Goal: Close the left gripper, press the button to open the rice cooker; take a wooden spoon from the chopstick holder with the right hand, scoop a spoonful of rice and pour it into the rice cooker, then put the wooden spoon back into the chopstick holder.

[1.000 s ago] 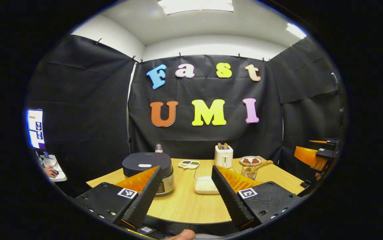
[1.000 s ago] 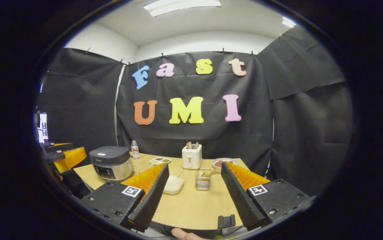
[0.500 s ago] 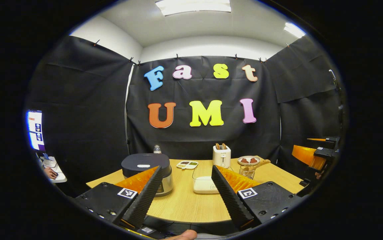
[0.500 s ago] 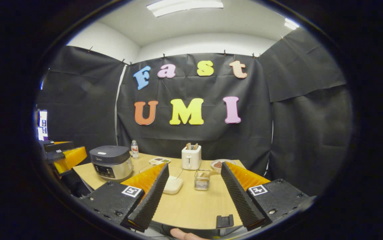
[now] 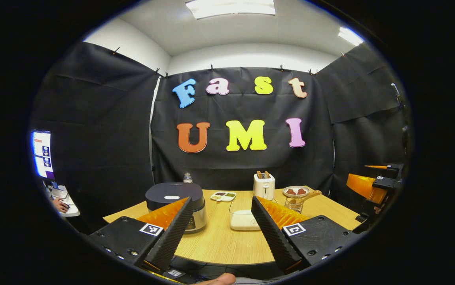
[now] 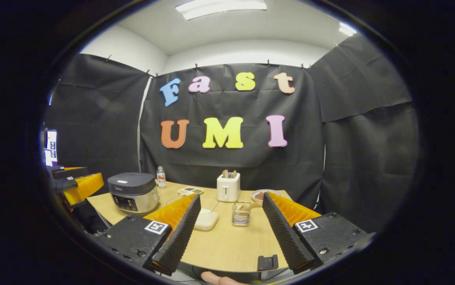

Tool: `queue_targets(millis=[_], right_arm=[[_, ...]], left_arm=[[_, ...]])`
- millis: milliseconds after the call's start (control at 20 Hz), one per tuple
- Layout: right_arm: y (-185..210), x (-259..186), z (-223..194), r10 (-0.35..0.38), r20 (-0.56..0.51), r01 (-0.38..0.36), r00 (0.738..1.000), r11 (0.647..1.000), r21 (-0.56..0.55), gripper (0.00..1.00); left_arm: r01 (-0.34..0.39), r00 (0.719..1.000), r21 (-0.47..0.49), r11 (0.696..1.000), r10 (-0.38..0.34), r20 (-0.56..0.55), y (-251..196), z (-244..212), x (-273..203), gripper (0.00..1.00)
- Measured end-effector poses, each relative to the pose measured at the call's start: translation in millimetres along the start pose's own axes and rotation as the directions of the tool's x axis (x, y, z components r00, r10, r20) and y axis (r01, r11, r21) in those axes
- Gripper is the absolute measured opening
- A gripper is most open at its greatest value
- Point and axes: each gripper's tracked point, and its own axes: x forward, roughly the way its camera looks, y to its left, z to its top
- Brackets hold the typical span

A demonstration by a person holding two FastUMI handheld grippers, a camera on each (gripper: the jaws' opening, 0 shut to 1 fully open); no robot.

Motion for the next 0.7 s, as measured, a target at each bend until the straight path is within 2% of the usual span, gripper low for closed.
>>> queue_targets(millis=[50, 150, 200, 300, 350, 450, 500, 550, 600, 650, 700], right_arm=[[0, 0, 1, 0.0, 0.001, 0.0, 1.0, 1.0, 0.0, 1.0], [0, -2, 2, -0.001, 0.006, 0.001, 1.0, 1.0, -0.002, 1.0], [0, -1, 1, -0.001, 0.008, 0.001, 1.0, 1.0, -0.002, 0.94], [0, -2, 2, -0.001, 0.01, 0.001, 1.0, 1.0, 0.0, 0.94], [0, -3, 1, 0.001, 0.008, -0.001, 1.0, 1.0, 0.0, 1.0], [1, -3, 0, 0.004, 0.007, -0.004, 1.0, 1.0, 0.003, 1.0], [1, -4, 0, 0.006, 0.008, -0.006, 1.0, 1.0, 0.002, 0.94], [1, -4, 1, 0.006, 0.01, -0.006, 1.0, 1.0, 0.0, 0.94], [1, -3, 0, 0.006, 0.01, -0.006, 1.0, 1.0, 0.001, 1.0], [1, -4, 0, 0.006, 0.011, -0.006, 1.0, 1.0, 0.001, 0.94], [0, -4, 0, 0.006, 0.012, -0.006, 1.0, 1.0, 0.002, 1.0]], left_arm=[[0.002, 1.0, -0.001, 1.0, -0.002, 0.001, -1, 0, 0, 0.94], [0.005, 1.0, -0.003, 1.0, -0.005, -0.003, -2, -3, 2, 0.94], [0.006, 1.0, -0.007, 1.0, -0.006, -0.005, 4, -2, -7, 0.94], [0.005, 1.0, -0.013, 1.0, -0.005, -0.008, 0, 1, -6, 0.94], [0.004, 1.0, -0.013, 1.0, -0.004, -0.007, -1, 1, -6, 0.94], [0.004, 1.0, -0.007, 1.0, -0.004, -0.006, -3, 4, -7, 0.94], [0.002, 1.0, -0.002, 1.0, -0.002, -0.004, -3, 4, -6, 0.94], [0.0, 1.0, 0.001, 1.0, 0.0, 0.0, -3, 5, -8, 0.95], [0.001, 1.0, 0.002, 1.0, -0.001, 0.001, -5, 5, -6, 0.95], [0.001, 1.0, 0.002, 1.0, -0.001, -0.001, -5, 4, -4, 0.95], [0.0, 1.0, 0.001, 1.0, 0.0, -0.001, -6, 6, -6, 0.94]])
